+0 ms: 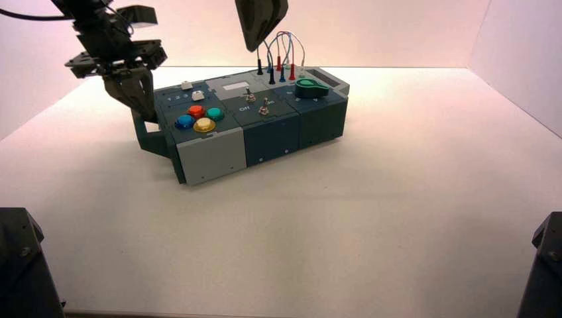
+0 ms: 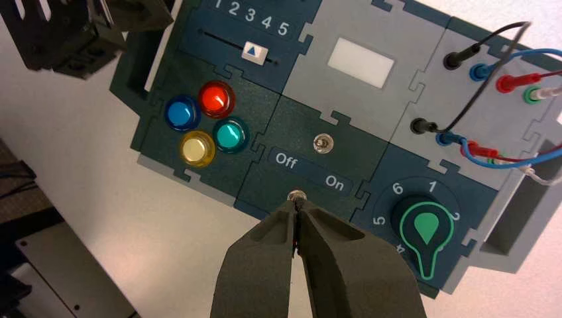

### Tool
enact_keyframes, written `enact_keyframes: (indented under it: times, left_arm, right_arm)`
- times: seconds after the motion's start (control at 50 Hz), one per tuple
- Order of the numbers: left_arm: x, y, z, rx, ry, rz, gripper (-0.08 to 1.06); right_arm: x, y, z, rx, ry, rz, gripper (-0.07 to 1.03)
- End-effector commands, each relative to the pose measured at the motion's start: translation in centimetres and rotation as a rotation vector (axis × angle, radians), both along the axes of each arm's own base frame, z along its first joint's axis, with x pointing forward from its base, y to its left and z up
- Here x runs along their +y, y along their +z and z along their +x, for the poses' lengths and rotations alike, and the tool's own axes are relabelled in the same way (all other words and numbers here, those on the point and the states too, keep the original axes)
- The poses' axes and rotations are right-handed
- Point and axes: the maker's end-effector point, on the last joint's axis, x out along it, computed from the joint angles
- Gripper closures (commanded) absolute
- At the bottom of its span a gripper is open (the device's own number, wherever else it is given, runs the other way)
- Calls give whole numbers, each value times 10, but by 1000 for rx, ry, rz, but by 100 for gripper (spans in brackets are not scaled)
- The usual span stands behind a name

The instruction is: Flip the top switch on with the right gripper.

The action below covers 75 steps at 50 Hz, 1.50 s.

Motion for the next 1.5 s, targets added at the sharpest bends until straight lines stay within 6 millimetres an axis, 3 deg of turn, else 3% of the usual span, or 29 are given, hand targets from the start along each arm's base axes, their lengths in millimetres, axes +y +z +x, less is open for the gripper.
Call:
enact_keyframes:
  times: [0.02, 0.5, 0.78, 1.1, 1.5]
  left_arm:
    - [3, -5, 4, 3, 4, 5, 101]
    - [5, -10, 12, -32, 14, 16, 101]
    - [0, -15, 12, -34, 3, 21, 101]
    - [-17, -20, 15, -49, -46, 25, 101]
    - [-17, -19, 16, -54, -46, 25, 101]
  right_arm:
    - [10, 13, 9, -38, 16, 24, 98]
    - [26, -16, 30, 10, -6, -16, 98]
    - [26, -34, 28, 41, -22, -39, 98]
    - [22, -38, 31, 46, -33, -43, 98]
    - [20, -55, 45, 44, -88, -37, 98]
